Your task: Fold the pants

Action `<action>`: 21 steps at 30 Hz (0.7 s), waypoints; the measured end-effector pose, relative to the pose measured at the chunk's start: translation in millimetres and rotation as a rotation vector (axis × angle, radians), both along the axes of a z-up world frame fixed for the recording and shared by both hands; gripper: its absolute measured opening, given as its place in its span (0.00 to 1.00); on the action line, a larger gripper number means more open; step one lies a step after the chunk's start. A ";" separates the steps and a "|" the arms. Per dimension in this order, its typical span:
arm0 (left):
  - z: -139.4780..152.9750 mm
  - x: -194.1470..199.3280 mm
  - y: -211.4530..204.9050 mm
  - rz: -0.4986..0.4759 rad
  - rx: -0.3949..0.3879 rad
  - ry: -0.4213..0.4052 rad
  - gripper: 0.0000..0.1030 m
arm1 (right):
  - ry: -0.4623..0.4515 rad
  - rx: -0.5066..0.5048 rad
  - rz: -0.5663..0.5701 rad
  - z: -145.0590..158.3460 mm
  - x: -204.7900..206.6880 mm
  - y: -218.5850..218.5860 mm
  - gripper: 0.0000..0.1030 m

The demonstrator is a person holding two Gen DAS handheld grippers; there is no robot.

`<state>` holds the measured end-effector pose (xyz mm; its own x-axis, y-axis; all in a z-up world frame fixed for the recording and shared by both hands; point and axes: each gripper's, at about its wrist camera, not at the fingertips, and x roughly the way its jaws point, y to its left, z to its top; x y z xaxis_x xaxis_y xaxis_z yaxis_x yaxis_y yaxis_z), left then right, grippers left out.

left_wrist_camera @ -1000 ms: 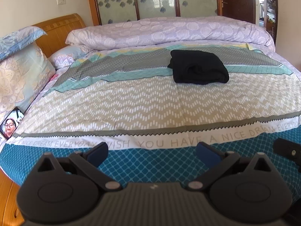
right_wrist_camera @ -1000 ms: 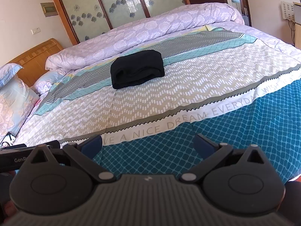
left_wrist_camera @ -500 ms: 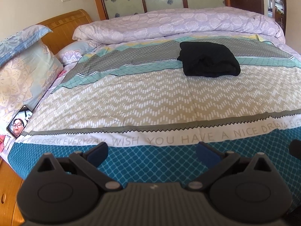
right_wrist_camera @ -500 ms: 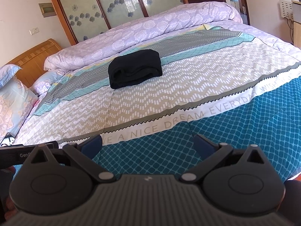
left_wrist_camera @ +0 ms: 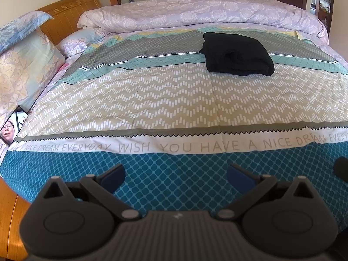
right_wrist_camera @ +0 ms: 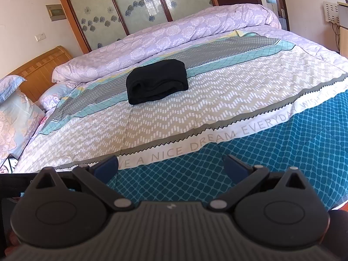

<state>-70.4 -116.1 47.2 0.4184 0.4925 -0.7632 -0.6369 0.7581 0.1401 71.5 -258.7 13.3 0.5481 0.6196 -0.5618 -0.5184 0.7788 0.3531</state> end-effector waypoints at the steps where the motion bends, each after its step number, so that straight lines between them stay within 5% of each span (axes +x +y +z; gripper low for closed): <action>1: 0.5 -0.2 0.1 0.002 0.001 -0.001 1.00 | -0.001 0.000 0.002 0.3 -0.3 0.1 1.00; 21: 2.1 1.4 -1.3 -0.006 -0.005 -0.008 1.00 | -0.040 -0.022 0.044 10.3 4.8 0.9 1.00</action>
